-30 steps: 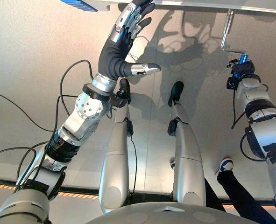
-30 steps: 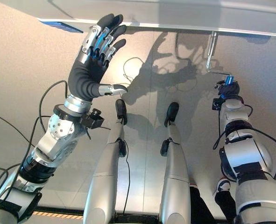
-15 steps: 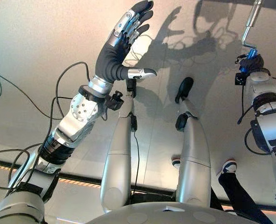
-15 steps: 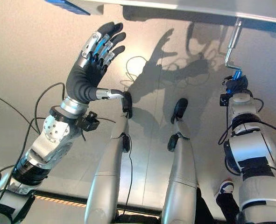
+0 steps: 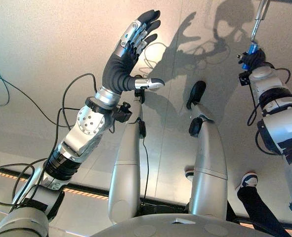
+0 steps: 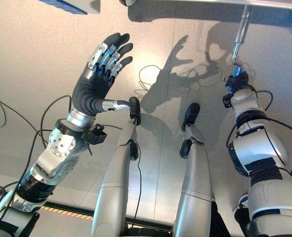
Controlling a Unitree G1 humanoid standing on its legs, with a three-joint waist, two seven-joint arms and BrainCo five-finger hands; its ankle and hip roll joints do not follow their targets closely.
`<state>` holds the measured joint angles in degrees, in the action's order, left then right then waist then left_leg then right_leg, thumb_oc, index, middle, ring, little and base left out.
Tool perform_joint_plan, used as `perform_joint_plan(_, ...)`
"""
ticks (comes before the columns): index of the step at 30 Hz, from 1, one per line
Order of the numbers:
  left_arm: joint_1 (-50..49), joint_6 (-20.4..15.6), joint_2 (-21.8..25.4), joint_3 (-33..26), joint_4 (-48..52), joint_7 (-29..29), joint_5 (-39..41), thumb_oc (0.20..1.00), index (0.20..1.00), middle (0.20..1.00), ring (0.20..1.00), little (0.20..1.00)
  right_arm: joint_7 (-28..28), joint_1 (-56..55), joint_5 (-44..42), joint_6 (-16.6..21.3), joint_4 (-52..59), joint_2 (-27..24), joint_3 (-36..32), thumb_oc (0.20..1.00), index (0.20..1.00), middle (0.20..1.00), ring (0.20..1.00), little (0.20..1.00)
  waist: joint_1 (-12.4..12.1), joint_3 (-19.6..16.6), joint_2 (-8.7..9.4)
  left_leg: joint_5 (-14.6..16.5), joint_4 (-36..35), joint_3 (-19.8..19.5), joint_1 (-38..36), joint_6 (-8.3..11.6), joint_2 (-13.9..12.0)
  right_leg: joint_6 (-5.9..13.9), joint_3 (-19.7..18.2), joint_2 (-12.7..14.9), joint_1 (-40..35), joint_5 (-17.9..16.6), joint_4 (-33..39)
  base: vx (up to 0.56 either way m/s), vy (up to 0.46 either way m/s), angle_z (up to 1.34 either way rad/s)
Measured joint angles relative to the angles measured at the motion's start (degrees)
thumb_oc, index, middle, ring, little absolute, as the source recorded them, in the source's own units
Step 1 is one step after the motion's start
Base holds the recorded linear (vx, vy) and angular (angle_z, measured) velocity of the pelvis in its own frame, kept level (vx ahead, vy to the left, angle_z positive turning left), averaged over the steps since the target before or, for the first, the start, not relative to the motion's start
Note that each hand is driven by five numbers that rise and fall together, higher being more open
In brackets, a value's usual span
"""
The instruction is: Raise the hospital bed
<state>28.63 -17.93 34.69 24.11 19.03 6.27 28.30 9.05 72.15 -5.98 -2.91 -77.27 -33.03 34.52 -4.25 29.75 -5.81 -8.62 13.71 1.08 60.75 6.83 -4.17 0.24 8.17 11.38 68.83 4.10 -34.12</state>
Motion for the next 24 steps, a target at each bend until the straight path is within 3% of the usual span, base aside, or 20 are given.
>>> perform_joint_plan(2, 0.21, -0.25, 0.01, -1.21, 0.12, 0.08, 0.01, 1.000, 1.000, 1.000, 1.000, 1.000, 0.01, -0.88, 3.77, -0.09, 5.86, 1.14, 4.12, 0.200, 0.200, 0.200, 0.200, 0.200, 0.15, -0.04, -0.09, 0.07, 0.15, -0.13, 0.04, 0.12, -0.52, -0.35, 0.34, -0.48, -0.09, 0.03, 0.03, -0.03, 0.006, -0.04)
perform_joint_plan(11, -0.02, -1.44, 1.85, -3.27, 0.26, 0.52, 0.04, 1.000, 1.000, 1.000, 1.000, 1.000, 0.11, -8.06, 4.02, 0.88, 28.89, -1.34, 4.90, 0.200, 0.200, 0.200, 0.200, 0.200, 0.41, -0.04, -0.11, -0.35, -0.05, -0.04, -1.00, 1.00, -1.90, -1.16, 0.34, -1.90, -0.74, -0.34, 0.10, -0.02, -0.002, -0.05)
perform_joint_plan(17, -1.11, -2.21, 4.79, -3.31, 0.35, 0.40, 0.73, 1.000, 1.000, 1.000, 1.000, 1.000, -0.29, -15.60, -6.54, 3.95, 46.09, -6.01, 3.50, 0.200, 0.200, 0.200, 0.200, 0.200, 0.74, 0.01, -0.04, -0.48, -0.32, -0.02, -1.85, 1.18, -2.28, -1.47, 0.47, -2.30, -1.67, -0.51, 0.34, 0.00, 0.000, 0.00)
perform_joint_plan(20, -1.69, -2.76, 5.60, -3.56, 0.36, 0.47, 0.72, 1.000, 1.000, 1.000, 1.000, 1.000, -0.30, -20.97, -12.08, 6.88, 52.33, -6.96, -0.41, 0.200, 0.200, 0.200, 0.200, 0.200, 1.33, 0.09, 0.09, -0.45, -0.57, -0.10, -2.87, 1.21, -2.15, -1.43, 0.60, -2.20, -2.86, -0.48, 0.62, 0.00, 0.003, 0.02)
perform_joint_plan(24, -6.98, -3.66, 5.65, -7.95, 2.08, 0.59, 0.72, 1.000, 1.000, 1.000, 1.000, 1.000, 0.26, -36.54, -20.52, 12.94, 68.99, -4.08, -13.60, 0.200, 0.200, 0.200, 0.200, 0.200, 2.21, 0.20, 0.27, -0.63, -1.79, -0.08, -3.37, 0.98, -2.02, -0.98, 0.62, -2.23, -3.51, -0.80, 2.09, 0.00, 0.007, 0.00)
